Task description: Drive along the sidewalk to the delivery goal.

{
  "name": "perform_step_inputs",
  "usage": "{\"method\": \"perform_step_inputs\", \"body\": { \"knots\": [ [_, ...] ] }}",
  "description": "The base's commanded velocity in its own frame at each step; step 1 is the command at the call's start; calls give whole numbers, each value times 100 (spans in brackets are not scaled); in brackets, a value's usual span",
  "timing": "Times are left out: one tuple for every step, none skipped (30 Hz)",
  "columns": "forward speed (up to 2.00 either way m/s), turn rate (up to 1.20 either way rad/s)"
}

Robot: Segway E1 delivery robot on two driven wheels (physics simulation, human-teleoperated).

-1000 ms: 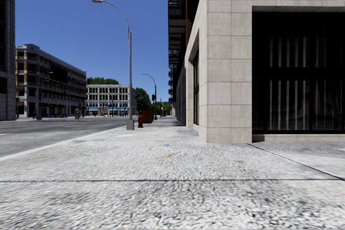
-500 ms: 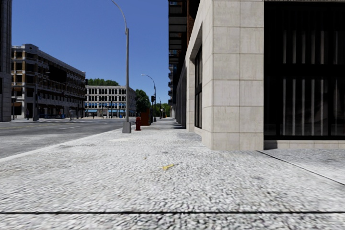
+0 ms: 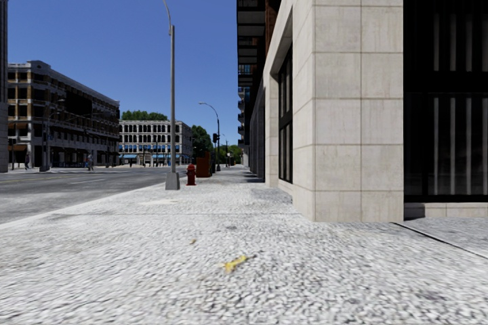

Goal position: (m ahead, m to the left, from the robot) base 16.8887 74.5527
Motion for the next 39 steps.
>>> {"method": "perform_step_inputs", "body": {
  "knots": [
    [200,0],
    [200,0],
    [200,0],
    [200,0],
    [200,0],
    [200,0],
    [200,0],
    [200,0],
    [200,0],
    [200,0],
    [200,0],
    [200,0],
    [200,0],
    [200,0],
    [200,0],
    [200,0],
    [200,0],
    [200,0],
    [200,0],
    [200,0],
    [200,0],
    [200,0],
    [200,0],
    [200,0],
    [200,0],
    [200,0],
    [200,0],
    [200,0],
    [200,0],
    [200,0],
    [200,0],
    [200,0],
    [200,0],
    [200,0],
    [200,0],
    [200,0],
    [200,0],
    [200,0],
    [200,0]
  ]
}}
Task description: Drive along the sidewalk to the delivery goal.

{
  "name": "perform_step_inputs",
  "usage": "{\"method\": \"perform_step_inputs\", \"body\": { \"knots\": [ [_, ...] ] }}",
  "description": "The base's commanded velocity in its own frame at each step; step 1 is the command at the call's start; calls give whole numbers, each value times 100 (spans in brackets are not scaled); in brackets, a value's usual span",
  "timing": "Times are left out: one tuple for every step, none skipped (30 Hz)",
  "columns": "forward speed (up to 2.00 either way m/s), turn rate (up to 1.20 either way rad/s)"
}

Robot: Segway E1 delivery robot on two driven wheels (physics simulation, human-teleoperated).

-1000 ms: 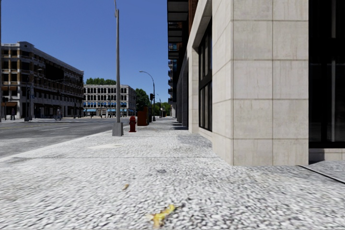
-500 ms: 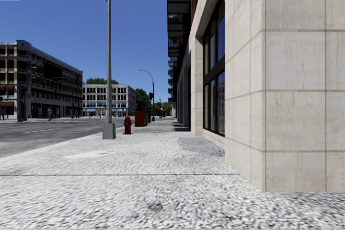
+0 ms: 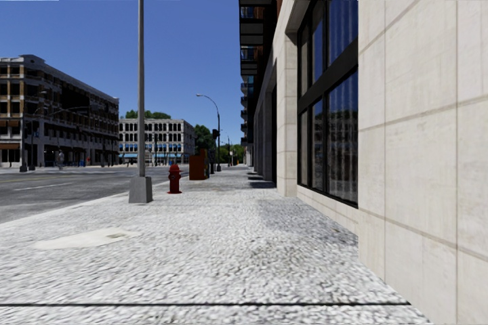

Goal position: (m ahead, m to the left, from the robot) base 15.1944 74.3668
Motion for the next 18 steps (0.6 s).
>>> {"method": "perform_step_inputs", "body": {
  "knots": [
    [200,0],
    [200,0],
    [200,0],
    [200,0],
    [200,0],
    [200,0],
    [200,0],
    [200,0],
    [200,0],
    [200,0],
    [200,0],
    [200,0],
    [200,0],
    [200,0],
    [200,0],
    [200,0],
    [200,0],
    [200,0]
  ]
}}
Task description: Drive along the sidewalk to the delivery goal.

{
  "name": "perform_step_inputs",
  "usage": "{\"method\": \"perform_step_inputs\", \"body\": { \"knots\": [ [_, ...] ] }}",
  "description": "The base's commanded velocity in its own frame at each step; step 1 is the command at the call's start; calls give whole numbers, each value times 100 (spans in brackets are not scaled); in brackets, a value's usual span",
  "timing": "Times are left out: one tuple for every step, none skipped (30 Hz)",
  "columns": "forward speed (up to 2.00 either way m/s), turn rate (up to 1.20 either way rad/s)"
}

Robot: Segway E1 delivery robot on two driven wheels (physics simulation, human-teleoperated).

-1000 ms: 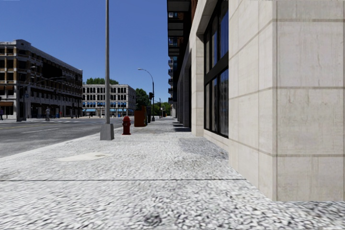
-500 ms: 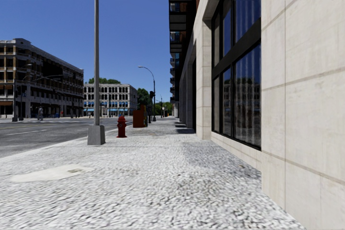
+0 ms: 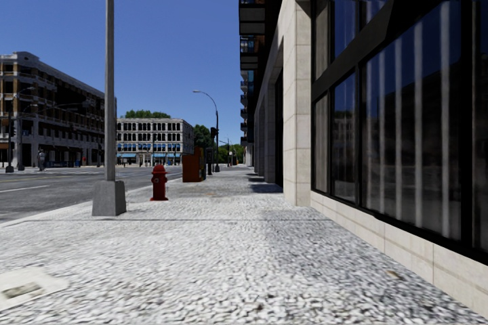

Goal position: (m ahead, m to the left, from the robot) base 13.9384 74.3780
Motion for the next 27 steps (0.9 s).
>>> {"method": "perform_step_inputs", "body": {
  "knots": [
    [200,0],
    [200,0],
    [200,0],
    [200,0],
    [200,0],
    [200,0],
    [200,0],
    [200,0],
    [200,0],
    [200,0],
    [200,0],
    [200,0],
    [200,0],
    [200,0],
    [200,0],
    [200,0],
    [200,0],
    [200,0],
    [200,0],
    [200,0],
    [200,0],
    [200,0],
    [200,0],
    [200,0],
    [200,0],
    [200,0],
    [200,0]
  ]
}}
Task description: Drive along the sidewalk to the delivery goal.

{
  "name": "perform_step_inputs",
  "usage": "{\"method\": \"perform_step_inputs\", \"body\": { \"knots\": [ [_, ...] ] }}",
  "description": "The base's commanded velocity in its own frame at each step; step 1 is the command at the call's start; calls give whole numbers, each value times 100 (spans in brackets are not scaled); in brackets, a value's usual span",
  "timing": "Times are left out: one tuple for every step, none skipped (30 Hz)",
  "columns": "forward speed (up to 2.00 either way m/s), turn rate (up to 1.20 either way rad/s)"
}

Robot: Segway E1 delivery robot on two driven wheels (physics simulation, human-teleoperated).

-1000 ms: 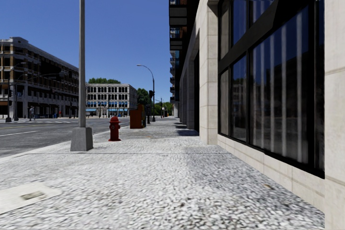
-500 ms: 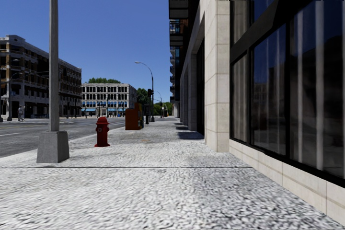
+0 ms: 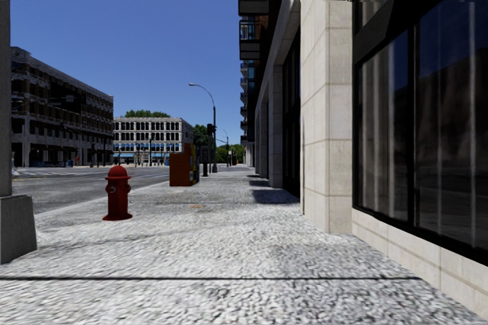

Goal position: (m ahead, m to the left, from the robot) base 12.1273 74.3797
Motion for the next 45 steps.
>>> {"method": "perform_step_inputs", "body": {
  "knots": [
    [200,0],
    [200,0],
    [200,0],
    [200,0],
    [200,0],
    [200,0],
    [200,0],
    [200,0],
    [200,0],
    [200,0],
    [200,0],
    [200,0],
    [200,0],
    [200,0],
    [200,0],
    [200,0],
    [200,0],
    [200,0],
    [200,0],
    [200,0],
    [200,0],
    [200,0],
    [200,0],
    [200,0],
    [200,0],
    [200,0],
    [200,0],
    [200,0],
    [200,0],
    [200,0],
    [200,0],
    [200,0],
    [200,0],
    [200,0],
    [200,0],
    [200,0],
    [200,0],
    [200,0],
    [200,0],
    [200,0],
    [200,0],
    [200,0],
    [200,0],
    [200,0],
    [200,0]
  ]
}}
